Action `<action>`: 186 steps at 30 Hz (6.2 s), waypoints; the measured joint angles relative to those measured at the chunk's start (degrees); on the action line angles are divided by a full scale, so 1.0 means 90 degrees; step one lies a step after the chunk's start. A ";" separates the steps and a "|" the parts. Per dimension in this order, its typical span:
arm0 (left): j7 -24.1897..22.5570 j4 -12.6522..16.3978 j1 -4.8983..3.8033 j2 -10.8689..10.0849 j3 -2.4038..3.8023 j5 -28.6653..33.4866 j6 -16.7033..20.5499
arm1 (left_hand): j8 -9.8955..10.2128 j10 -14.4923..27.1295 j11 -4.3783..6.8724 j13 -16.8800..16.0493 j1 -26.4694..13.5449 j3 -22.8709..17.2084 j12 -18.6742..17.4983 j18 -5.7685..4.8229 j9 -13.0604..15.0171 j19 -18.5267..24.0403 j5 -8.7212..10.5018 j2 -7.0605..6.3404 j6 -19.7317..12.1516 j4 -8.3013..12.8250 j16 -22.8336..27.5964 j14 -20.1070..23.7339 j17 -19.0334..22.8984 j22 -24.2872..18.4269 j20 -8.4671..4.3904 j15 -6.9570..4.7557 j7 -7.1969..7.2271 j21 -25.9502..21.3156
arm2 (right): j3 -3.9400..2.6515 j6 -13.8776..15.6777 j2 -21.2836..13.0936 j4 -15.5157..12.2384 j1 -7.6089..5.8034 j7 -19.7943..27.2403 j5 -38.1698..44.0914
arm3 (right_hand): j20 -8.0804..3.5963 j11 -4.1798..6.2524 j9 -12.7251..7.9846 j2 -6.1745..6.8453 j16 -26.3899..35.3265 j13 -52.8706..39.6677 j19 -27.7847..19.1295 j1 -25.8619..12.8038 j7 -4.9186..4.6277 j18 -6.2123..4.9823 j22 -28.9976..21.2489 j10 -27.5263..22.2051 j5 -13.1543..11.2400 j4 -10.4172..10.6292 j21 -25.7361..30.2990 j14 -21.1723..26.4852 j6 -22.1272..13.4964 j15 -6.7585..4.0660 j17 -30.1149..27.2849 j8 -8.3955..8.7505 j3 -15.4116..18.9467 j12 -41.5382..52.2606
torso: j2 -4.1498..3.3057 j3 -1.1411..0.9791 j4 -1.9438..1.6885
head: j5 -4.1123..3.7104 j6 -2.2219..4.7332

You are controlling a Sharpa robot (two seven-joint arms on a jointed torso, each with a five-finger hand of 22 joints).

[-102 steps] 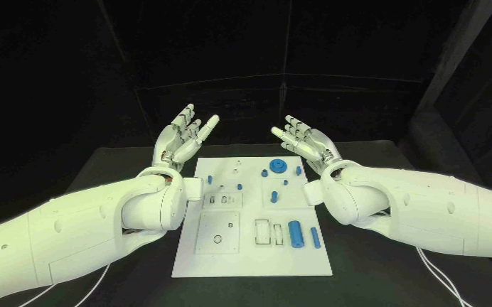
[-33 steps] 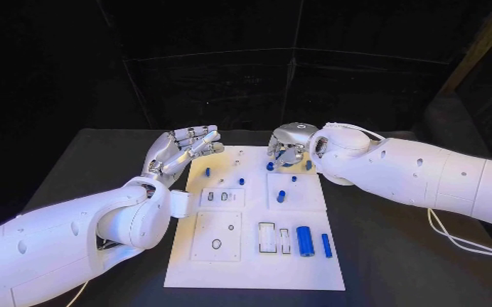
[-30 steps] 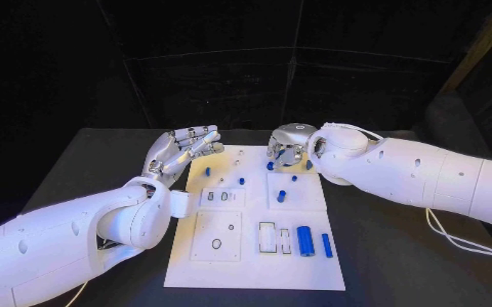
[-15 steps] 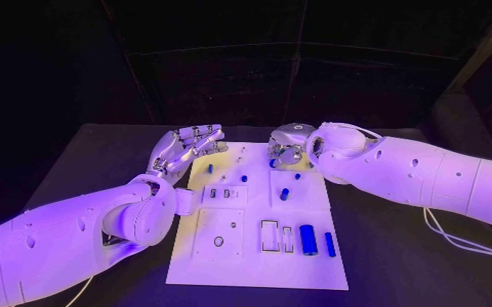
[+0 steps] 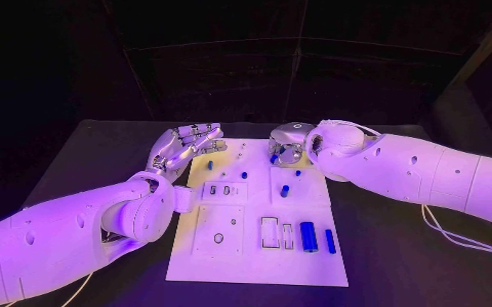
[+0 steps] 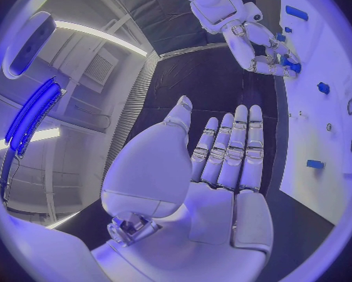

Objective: Assemble the parts on the task board

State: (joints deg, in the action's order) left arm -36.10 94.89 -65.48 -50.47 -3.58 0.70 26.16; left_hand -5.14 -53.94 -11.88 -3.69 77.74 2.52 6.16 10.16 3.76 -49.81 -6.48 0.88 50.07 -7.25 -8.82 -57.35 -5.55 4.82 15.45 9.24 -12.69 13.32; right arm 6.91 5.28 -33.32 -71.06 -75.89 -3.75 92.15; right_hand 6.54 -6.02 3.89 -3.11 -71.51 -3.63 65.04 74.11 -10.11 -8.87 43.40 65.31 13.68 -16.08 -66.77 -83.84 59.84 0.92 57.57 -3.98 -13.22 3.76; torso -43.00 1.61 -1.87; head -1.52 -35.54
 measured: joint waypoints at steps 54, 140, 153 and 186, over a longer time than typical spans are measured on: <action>0.0169 -0.0122 -0.0054 0.0057 0.0000 -0.0003 -0.0099 | 0.0052 0.0046 0.0001 0.0005 0.0024 0.0017 -0.0058 -0.0001 -0.0005 -0.0044 0.0000 0.0024 -0.0001 0.0017 0.0000 0.0001 0.0004 -0.0010 0.0001 -0.0001 0.0000 0.0000 | -0.0251 0.1223 0.1075 0.0908 0.0000 -0.0009 -0.0098 | -0.0022 -0.0015 0.0002 0.0245 -0.0412 0.0008 0.0115 -0.0125 0.0018 -0.0003 0.0522 0.0170 -0.0350 0.0159 -0.0465 0.0000 0.0116 -0.0001 0.0263 0.0006 -0.1176 -0.0013 | -0.0103 0.0035 -0.0022 | 0.0118 0.0142; 0.0202 -0.0295 -0.0161 -0.0001 0.0002 0.0000 -0.0126 | 0.0077 0.0068 -0.0022 0.0004 0.0029 0.0034 -0.0057 -0.0002 -0.0009 -0.0066 0.0000 0.0079 -0.0048 0.0034 0.0023 -0.0022 0.0008 -0.0024 -0.0021 0.0022 0.0001 0.0000 | -0.0241 0.1254 -0.0591 -0.0298 0.0001 -0.0445 -0.1573 | -0.0226 0.0384 0.0026 0.1027 -0.1431 -0.4120 0.0843 -0.0591 0.0248 0.0198 0.1426 0.1497 -0.0170 0.2114 -0.0988 -0.0011 -0.0643 -0.0265 0.1841 -0.0114 0.0594 0.4631 | -0.0069 -0.0002 0.0101 | 0.0105 0.0092; 0.0213 -0.0414 -0.0159 0.0034 0.0000 0.0012 -0.0176 | 0.0077 0.0068 -0.0022 0.0005 0.0059 0.0033 -0.0057 -0.0001 -0.0008 -0.0066 0.0000 0.0109 -0.0048 0.0107 0.0023 -0.0022 0.0014 -0.0037 -0.0021 0.0022 0.0002 -0.0023 | -0.0239 0.0540 -0.0489 0.0051 0.0002 -0.0662 -0.1556 | -0.0181 0.0294 0.0025 0.0937 -0.1557 -0.6034 0.0887 0.0086 0.0159 0.0197 0.1559 0.1135 -0.0171 0.2364 -0.1031 -0.0036 -0.0891 -0.0240 0.1930 -0.0255 0.1105 0.6206 | -0.0078 0.0004 0.0081 | 0.0045 0.0078; 0.0264 -0.0462 -0.0159 0.0061 0.0000 0.0017 -0.0192 | 0.0076 0.0068 -0.0022 0.0005 0.0081 0.0007 -0.0057 -0.0001 -0.0007 -0.0088 0.0000 0.0130 -0.0047 0.0133 0.0048 -0.0022 0.0013 -0.0048 0.0001 0.0022 0.0002 -0.0023 | -0.0246 0.0160 -0.0363 0.0234 -0.0006 -0.0803 -0.1415 | -0.0158 0.0271 0.0031 0.0674 -0.1608 -0.6589 0.0909 0.0599 0.0133 0.0196 0.1612 0.1160 0.0279 0.2305 -0.1065 -0.0011 -0.0999 -0.0216 0.1928 -0.0428 0.1080 0.6627 | -0.0081 0.0008 0.0081 | 0.0063 0.0038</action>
State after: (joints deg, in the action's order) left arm -33.73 90.73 -66.91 -49.91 -3.58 0.86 24.43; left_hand -4.45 -53.33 -12.08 -3.64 78.47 2.58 5.65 10.14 3.69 -50.60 -6.48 2.05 49.65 -6.06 -8.39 -57.55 -5.44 4.39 15.46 9.43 -12.68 13.11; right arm 4.69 6.72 -36.59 -68.96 -75.95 -10.98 79.41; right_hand 5.12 -3.59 4.17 2.96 -85.98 -62.93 73.22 79.51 -8.91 -7.11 57.91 75.75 16.19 4.67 -76.36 -83.94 50.85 -1.02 74.92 -7.82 -3.50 63.40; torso -43.73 1.69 -1.14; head -0.95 -35.19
